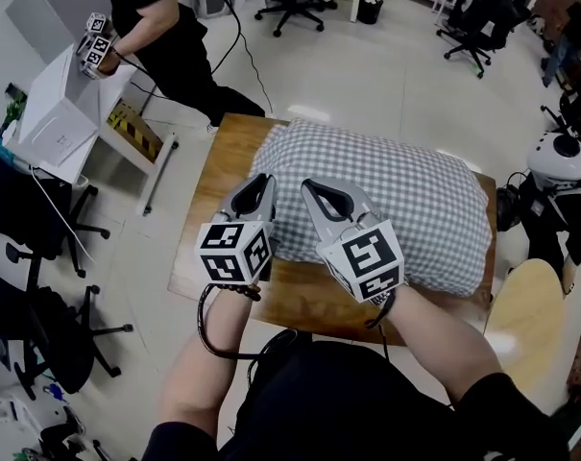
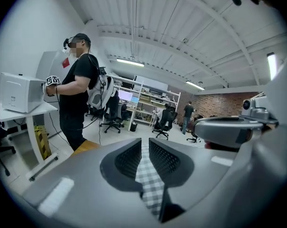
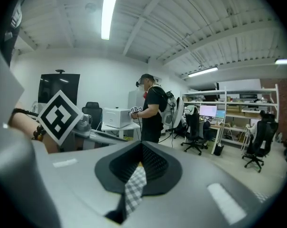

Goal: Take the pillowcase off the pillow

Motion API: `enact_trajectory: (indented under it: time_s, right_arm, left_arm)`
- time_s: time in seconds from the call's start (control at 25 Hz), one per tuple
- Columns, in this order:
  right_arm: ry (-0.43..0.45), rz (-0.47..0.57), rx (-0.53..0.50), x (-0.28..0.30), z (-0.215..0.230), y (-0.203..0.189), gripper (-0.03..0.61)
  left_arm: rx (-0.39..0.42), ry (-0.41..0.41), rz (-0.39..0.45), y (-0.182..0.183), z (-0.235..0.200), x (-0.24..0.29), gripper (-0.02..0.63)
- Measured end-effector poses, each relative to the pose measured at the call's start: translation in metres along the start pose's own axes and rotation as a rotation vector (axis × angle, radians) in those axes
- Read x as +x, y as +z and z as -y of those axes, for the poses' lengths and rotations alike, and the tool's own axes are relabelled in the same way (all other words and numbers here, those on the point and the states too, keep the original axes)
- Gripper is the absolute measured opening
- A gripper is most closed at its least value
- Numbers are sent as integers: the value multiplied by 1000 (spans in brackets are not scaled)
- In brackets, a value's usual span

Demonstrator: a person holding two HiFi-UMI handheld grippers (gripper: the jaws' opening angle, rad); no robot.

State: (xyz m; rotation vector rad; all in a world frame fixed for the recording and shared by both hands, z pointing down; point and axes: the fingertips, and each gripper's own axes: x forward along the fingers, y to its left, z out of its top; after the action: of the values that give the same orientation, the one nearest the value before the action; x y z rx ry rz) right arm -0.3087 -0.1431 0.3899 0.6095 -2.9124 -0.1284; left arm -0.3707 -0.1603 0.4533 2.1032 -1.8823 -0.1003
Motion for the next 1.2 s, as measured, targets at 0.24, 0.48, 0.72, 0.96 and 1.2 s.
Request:
enact_trajectory:
  time_s: [0.24,0.48,0.72,0.96,1.2]
  right_arm:
    - [15,-21,7,38,5,-19,2]
    - [39,-52,1,73,4,-46,2]
    - [61,-100,3,116,-2,-69,2]
    - [72,-119,12,145,3,-95,2]
    - [73,-138,-4,158,-5,-118,2]
  left_arm:
    - [-63,19,-36,-18,-46,24,119]
    - [-121,43,-76,-48,-80,45,171]
    - [-248,52,-135,-78,-128,64,241]
    - [-357,43,-191,-117,-164,90,302]
    - [-462,20,-245,-152,-183,104,342]
